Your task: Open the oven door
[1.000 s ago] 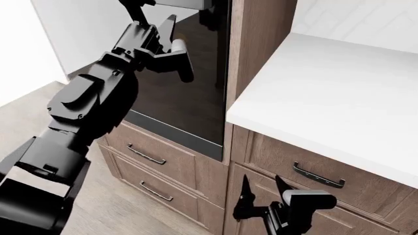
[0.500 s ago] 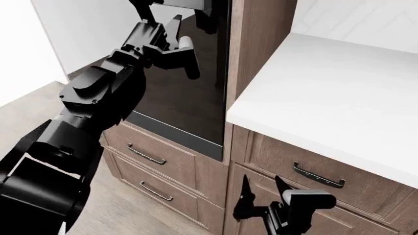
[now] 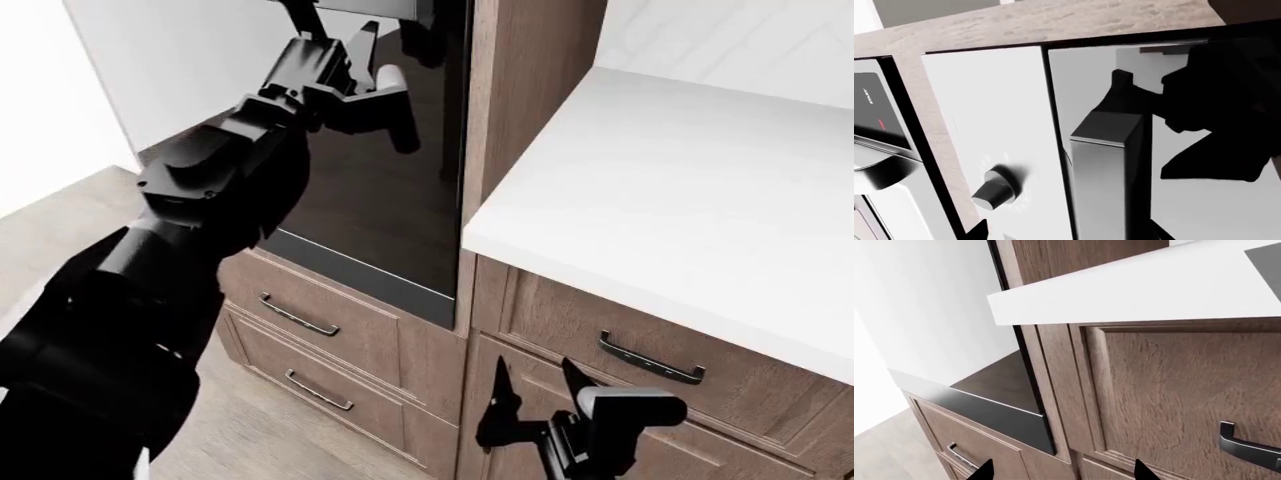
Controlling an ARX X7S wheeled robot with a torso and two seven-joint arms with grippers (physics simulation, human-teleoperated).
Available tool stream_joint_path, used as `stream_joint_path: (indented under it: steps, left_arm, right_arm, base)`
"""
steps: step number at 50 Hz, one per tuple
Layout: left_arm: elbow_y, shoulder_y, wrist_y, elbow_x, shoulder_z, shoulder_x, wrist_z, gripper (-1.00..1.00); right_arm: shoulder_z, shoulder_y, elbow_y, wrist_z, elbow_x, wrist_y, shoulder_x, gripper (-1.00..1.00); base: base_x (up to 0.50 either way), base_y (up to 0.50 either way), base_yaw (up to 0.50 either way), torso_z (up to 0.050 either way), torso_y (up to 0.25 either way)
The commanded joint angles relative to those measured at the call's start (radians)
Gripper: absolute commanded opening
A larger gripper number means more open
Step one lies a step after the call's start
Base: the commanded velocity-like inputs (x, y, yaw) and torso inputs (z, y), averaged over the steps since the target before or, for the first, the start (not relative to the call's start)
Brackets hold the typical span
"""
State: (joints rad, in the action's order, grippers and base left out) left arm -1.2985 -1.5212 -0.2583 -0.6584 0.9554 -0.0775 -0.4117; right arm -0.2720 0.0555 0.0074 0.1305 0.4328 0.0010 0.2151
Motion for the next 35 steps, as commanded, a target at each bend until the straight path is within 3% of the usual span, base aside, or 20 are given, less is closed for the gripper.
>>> stream_joint_path:
  steps: [1, 22, 35]
  left_arm:
    - [-0.010, -0.010, 0.016, 0.136, 0.138, 0.017, -0.029, 1.00]
    - [-0.010, -0.007, 0.090, 0.460, 0.420, -0.001, -0.074, 1.00]
    - [-0.010, -0.065, 0.116, 0.582, 0.527, 0.001, -0.118, 1.00]
  right_arm:
    - [-0.006, 0.006, 0.015, -0.001, 0.002, -0.008, 0.000, 1.00]
    - [-0.010, 0.001, -0.003, 0.012, 0.012, -0.005, 0.009, 1.00]
    - [-0.018, 0.002, 0.009, 0.014, 0.011, -0.013, 0.009, 1.00]
  base:
    - [0.00, 0.00, 0.00, 0.000, 0.000]
    - [0.00, 0.00, 0.00, 0.000, 0.000]
    - [0.00, 0.00, 0.00, 0.000, 0.000]
